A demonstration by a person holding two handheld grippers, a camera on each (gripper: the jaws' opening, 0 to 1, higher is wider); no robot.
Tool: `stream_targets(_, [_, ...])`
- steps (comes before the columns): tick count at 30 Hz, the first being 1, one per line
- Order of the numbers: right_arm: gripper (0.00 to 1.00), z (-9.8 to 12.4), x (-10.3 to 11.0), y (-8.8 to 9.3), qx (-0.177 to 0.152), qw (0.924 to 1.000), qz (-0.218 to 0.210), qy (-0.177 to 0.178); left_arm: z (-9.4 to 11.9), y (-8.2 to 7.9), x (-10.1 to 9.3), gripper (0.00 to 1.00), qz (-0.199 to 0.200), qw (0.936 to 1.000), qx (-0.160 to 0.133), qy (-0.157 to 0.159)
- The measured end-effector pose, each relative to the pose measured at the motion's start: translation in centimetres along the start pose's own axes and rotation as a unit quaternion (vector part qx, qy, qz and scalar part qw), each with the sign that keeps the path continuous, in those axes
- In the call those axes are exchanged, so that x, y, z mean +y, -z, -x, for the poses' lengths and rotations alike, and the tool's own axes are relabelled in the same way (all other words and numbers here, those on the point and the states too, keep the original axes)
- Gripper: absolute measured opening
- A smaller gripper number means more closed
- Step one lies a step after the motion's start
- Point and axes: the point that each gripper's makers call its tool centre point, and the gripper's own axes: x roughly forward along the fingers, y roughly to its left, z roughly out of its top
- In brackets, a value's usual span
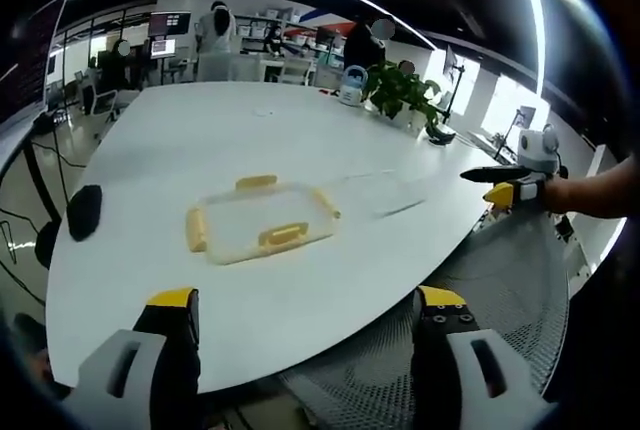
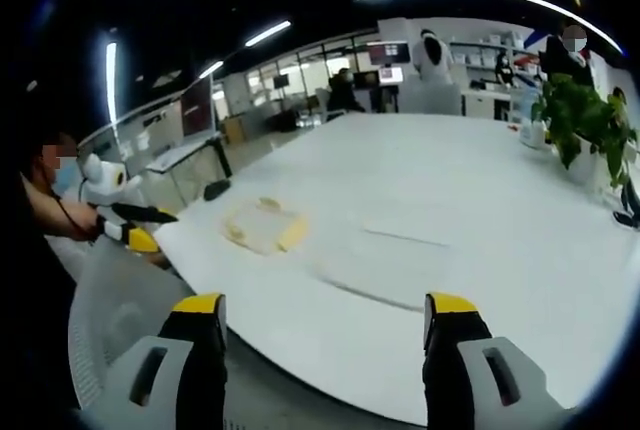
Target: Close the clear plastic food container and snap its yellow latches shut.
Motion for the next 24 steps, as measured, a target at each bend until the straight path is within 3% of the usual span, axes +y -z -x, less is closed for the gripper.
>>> stream_targets(14, [0.79, -0.4, -0.2, -1.2, 0.004, 0.9998, 0.015, -0.007, -0.2, -0.4, 0.0, 0.86, -0.008, 0.9999, 0.002, 0.009])
stream_targets(24, [0.78, -2.0, 0.9, -2.8, 0.000, 0.9993, 0.030, -0.021, 0.0, -0.6, 0.7, 0.86, -0.016, 0.9998, 0.002, 0.011])
